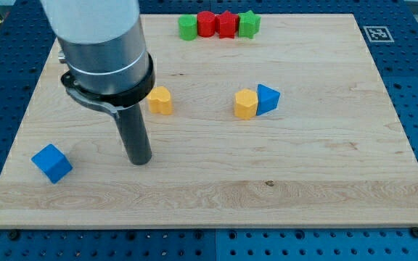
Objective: Slide the yellow heart closer to the yellow hexagon
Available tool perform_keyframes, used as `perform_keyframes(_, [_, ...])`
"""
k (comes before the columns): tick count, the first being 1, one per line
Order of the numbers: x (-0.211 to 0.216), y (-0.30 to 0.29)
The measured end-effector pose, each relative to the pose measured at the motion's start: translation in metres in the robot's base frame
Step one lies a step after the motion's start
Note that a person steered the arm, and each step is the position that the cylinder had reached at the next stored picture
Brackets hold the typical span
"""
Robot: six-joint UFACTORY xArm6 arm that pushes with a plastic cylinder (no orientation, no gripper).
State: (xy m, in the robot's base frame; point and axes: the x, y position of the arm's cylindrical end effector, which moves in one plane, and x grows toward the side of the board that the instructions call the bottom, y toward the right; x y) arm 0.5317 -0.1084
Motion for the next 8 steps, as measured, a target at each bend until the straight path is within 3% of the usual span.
perform_keyframes(5, [0.000, -0.031])
perform_keyframes(8, [-0.087, -0.040])
